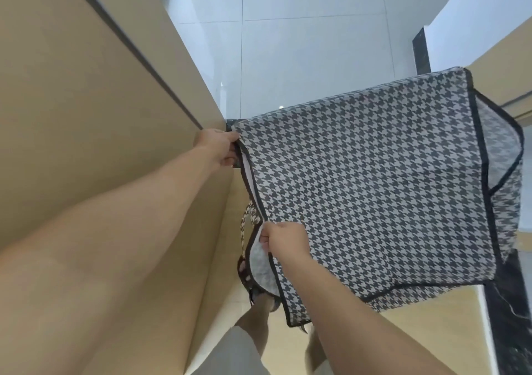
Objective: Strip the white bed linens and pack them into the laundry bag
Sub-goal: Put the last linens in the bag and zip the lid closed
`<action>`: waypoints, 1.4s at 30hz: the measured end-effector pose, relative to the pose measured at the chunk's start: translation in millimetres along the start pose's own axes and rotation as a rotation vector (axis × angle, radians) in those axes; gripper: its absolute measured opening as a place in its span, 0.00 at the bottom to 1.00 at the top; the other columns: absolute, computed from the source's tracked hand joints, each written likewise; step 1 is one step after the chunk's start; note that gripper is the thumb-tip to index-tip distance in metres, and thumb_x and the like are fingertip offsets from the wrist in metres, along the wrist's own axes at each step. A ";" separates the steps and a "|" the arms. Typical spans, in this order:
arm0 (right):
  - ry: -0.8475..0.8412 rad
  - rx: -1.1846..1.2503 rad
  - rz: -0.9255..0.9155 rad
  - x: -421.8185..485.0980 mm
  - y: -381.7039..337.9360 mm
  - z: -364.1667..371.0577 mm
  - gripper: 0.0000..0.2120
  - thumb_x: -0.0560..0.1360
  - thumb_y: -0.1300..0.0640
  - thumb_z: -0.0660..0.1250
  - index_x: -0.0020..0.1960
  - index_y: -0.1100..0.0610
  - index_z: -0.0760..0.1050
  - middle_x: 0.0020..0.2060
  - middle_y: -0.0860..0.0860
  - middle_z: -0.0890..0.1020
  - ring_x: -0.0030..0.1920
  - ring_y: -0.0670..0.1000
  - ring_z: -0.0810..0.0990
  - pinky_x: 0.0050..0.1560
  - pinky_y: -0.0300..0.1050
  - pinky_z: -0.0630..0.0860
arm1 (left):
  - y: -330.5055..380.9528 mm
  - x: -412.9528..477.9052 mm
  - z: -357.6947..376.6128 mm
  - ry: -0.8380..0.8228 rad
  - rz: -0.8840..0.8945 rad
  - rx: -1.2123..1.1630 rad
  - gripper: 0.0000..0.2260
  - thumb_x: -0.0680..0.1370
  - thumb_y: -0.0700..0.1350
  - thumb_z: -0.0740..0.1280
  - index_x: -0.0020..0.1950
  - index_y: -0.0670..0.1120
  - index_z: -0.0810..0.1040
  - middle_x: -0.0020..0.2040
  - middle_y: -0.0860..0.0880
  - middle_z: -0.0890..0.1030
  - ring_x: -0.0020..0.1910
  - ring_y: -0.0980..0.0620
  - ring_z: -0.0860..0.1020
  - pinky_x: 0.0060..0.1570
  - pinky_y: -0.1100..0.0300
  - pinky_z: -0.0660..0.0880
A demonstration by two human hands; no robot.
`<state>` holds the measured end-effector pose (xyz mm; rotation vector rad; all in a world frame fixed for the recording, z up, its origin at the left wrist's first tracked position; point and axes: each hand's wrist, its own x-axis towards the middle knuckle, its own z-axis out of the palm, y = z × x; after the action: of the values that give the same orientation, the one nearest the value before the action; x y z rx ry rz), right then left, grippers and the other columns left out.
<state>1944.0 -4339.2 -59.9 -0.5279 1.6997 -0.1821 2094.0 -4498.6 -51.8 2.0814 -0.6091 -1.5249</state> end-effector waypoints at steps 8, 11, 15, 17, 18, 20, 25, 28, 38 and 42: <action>0.168 0.051 -0.125 -11.5 8.6 5.7 0.20 0.79 0.52 0.65 0.29 0.55 0.69 0.26 0.51 0.70 0.29 0.52 0.65 0.34 0.47 0.63 | -73.6 -73.2 0.1 -0.253 -0.052 0.405 0.19 0.73 0.59 0.74 0.54 0.47 0.77 0.47 0.49 0.85 0.40 0.50 0.84 0.31 0.59 0.76; 0.152 0.064 -0.132 -19.8 18.6 6.6 0.21 0.79 0.52 0.66 0.29 0.54 0.70 0.27 0.49 0.72 0.30 0.52 0.69 0.34 0.46 0.65 | -107.6 -101.2 8.3 -0.269 -0.076 0.397 0.14 0.75 0.55 0.74 0.43 0.45 0.79 0.42 0.47 0.83 0.37 0.48 0.80 0.36 0.57 0.76; 0.134 0.012 -0.109 -30.8 45.1 2.6 0.16 0.75 0.56 0.67 0.30 0.56 0.70 0.26 0.49 0.71 0.28 0.51 0.66 0.31 0.45 0.64 | -126.8 -116.7 14.6 -0.109 0.056 0.297 0.13 0.78 0.42 0.70 0.36 0.43 0.72 0.36 0.42 0.77 0.35 0.47 0.77 0.33 0.60 0.70; 0.109 -0.026 -0.096 -39.7 65.0 -1.1 0.10 0.75 0.56 0.67 0.36 0.55 0.75 0.30 0.48 0.75 0.30 0.49 0.72 0.30 0.39 0.70 | -128.5 -122.1 16.5 -0.057 0.069 0.199 0.09 0.79 0.41 0.70 0.40 0.42 0.74 0.39 0.43 0.81 0.32 0.50 0.80 0.25 0.64 0.71; 0.091 -0.017 -0.091 -45.7 78.3 -3.5 0.08 0.75 0.56 0.66 0.38 0.55 0.76 0.31 0.48 0.76 0.31 0.49 0.73 0.31 0.37 0.72 | -128.7 -123.3 16.0 -0.031 0.067 0.135 0.08 0.79 0.40 0.69 0.41 0.41 0.75 0.40 0.43 0.82 0.31 0.53 0.81 0.23 0.66 0.71; 0.088 -0.041 -0.079 -59.8 108.4 -8.9 0.12 0.76 0.57 0.65 0.34 0.56 0.74 0.29 0.49 0.73 0.31 0.51 0.70 0.33 0.42 0.72 | -129.7 -122.2 12.0 0.026 0.061 0.061 0.08 0.80 0.39 0.68 0.41 0.42 0.74 0.42 0.42 0.84 0.30 0.54 0.81 0.20 0.67 0.70; 0.259 -0.318 -0.126 -86.4 158.2 -27.9 0.23 0.81 0.52 0.61 0.27 0.55 0.67 0.25 0.50 0.71 0.29 0.51 0.69 0.30 0.45 0.64 | -135.8 -113.5 0.9 0.144 0.026 0.036 0.07 0.80 0.39 0.67 0.42 0.43 0.74 0.46 0.42 0.84 0.25 0.54 0.82 0.18 0.67 0.68; 0.370 -0.395 -0.201 -89.1 155.2 -39.6 0.22 0.83 0.51 0.58 0.32 0.57 0.72 0.29 0.52 0.75 0.31 0.51 0.72 0.30 0.45 0.65 | -143.7 -121.5 3.1 0.175 0.041 -0.009 0.07 0.79 0.42 0.68 0.41 0.44 0.75 0.47 0.43 0.86 0.31 0.51 0.84 0.21 0.64 0.69; 0.516 -0.357 -0.269 -94.2 162.3 -23.5 0.17 0.83 0.48 0.59 0.43 0.55 0.79 0.38 0.50 0.81 0.40 0.51 0.77 0.39 0.45 0.68 | -210.0 -203.1 51.7 -0.353 -0.130 0.210 0.10 0.78 0.50 0.71 0.50 0.44 0.79 0.44 0.47 0.85 0.34 0.52 0.82 0.34 0.60 0.75; 0.592 -0.286 -0.212 -93.9 182.0 -29.9 0.19 0.81 0.49 0.61 0.34 0.55 0.76 0.29 0.47 0.76 0.31 0.48 0.73 0.31 0.45 0.65 | -210.2 -200.9 56.0 -0.304 -0.022 0.129 0.07 0.79 0.42 0.70 0.42 0.44 0.75 0.42 0.46 0.83 0.35 0.51 0.80 0.33 0.59 0.69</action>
<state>1881.5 -4142.5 -44.0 -0.9360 2.2607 -0.2681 1998.9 -4218.2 -47.3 1.9670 -0.8153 -1.8779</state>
